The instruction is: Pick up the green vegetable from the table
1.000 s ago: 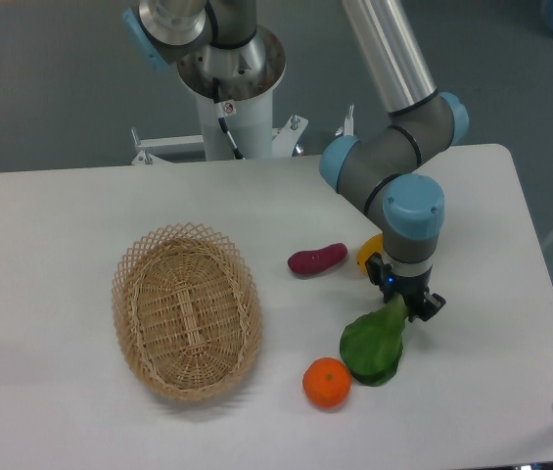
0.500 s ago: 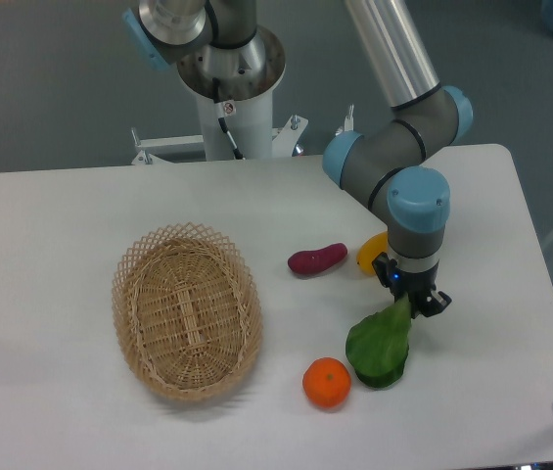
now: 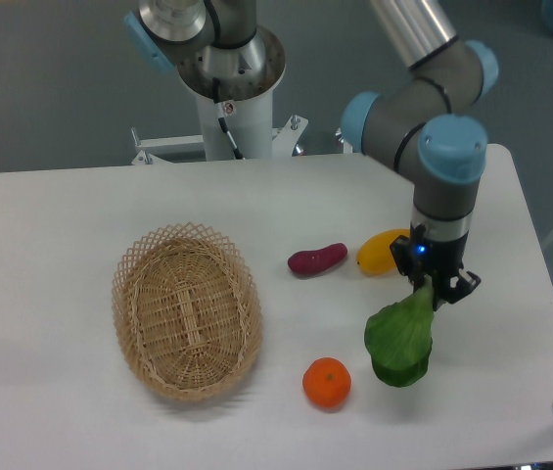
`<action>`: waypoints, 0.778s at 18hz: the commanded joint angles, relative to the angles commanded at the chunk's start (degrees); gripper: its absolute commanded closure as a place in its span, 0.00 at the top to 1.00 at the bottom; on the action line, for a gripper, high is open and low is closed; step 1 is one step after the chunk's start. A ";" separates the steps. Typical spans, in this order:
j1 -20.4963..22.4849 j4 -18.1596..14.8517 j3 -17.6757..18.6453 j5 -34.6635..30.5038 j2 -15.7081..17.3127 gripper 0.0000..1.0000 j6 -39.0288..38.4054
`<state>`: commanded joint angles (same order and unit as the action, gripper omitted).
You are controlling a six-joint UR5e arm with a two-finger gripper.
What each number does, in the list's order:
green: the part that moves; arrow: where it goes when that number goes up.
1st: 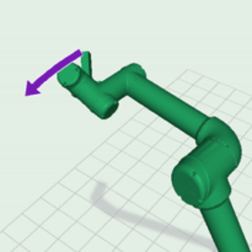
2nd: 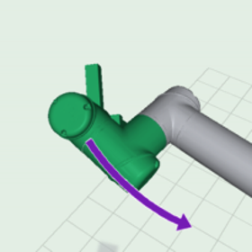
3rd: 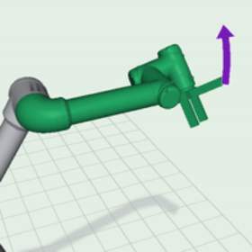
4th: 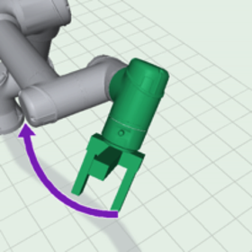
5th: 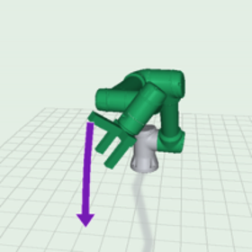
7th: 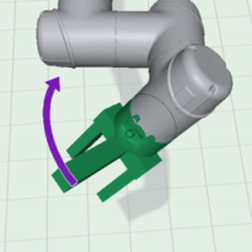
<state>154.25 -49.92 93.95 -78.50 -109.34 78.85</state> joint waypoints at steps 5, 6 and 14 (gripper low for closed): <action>-0.70 -0.26 0.79 5.64 3.17 0.38 -5.20; -0.62 -0.26 0.79 5.73 3.17 0.38 -5.46; -0.35 -1.05 0.27 8.01 4.05 0.38 -6.52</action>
<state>153.90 -50.97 94.22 -70.49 -105.29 72.33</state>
